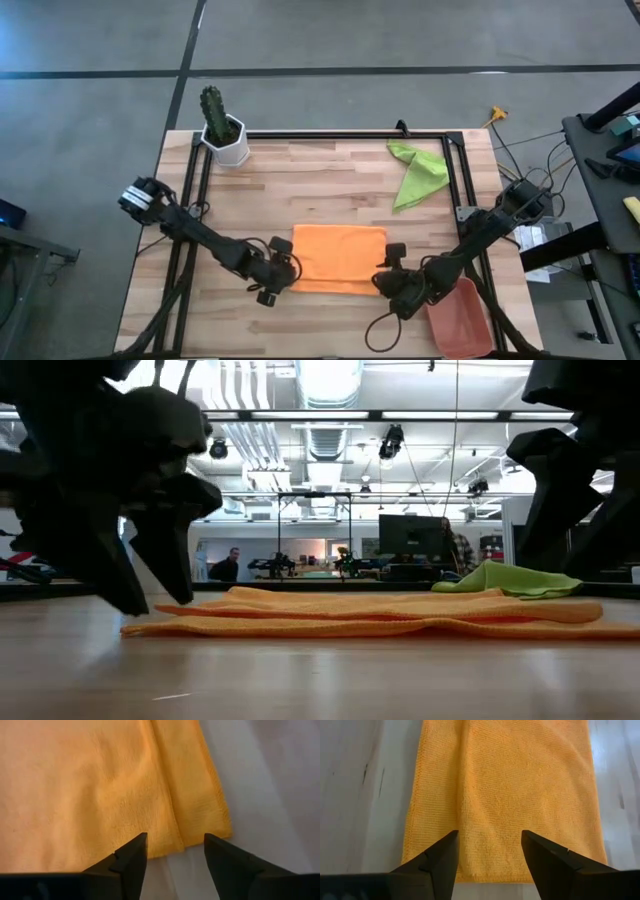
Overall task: Roll microfiber towels into tight, uniform cylinder then place into a basket
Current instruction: Fold the orange microfiber cloth
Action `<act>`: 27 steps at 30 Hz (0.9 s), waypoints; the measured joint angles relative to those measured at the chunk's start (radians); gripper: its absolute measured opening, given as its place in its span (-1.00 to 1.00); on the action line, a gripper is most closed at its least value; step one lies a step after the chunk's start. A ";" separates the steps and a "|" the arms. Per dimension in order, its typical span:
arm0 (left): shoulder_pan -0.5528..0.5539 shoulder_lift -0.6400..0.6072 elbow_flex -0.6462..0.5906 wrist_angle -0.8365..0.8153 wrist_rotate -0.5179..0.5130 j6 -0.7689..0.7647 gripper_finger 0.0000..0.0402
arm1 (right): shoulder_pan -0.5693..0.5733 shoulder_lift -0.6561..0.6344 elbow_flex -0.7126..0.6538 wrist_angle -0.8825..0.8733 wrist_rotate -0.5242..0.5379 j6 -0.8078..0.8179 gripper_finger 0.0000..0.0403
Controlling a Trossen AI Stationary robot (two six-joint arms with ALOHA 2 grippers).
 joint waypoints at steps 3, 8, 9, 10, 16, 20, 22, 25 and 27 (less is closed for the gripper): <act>0.000 0.024 0.001 0.007 0.000 0.001 -0.19 | 0.000 0.000 0.000 -0.003 0.002 0.002 0.04; 0.000 0.028 0.003 0.007 0.001 0.000 -0.32 | 0.000 0.000 0.000 -0.004 0.002 0.002 0.04; 0.000 0.024 0.004 0.003 0.001 0.000 -0.35 | 0.000 0.000 -0.001 -0.007 0.002 0.002 0.04; 0.000 0.019 0.004 0.000 0.002 0.000 -0.38 | 0.000 0.000 -0.001 -0.008 0.002 0.002 0.04; 0.000 -0.003 0.003 0.004 0.002 0.000 -0.54 | 0.000 0.000 -0.007 -0.014 0.003 0.001 0.04; 0.000 -0.012 0.004 0.007 0.002 0.000 -0.62 | 0.000 0.000 -0.019 -0.016 0.003 0.000 0.04; 0.000 -0.012 0.004 0.008 0.002 0.000 -0.66 | 0.000 0.000 -0.026 -0.016 0.003 0.002 0.04; 0.000 -0.012 0.000 0.008 0.015 0.000 -0.69 | 0.000 0.000 -0.033 -0.017 0.003 0.012 0.04; 0.000 -0.010 0.000 0.008 0.032 -0.001 -0.69 | 0.000 0.000 -0.036 -0.016 0.002 0.015 0.04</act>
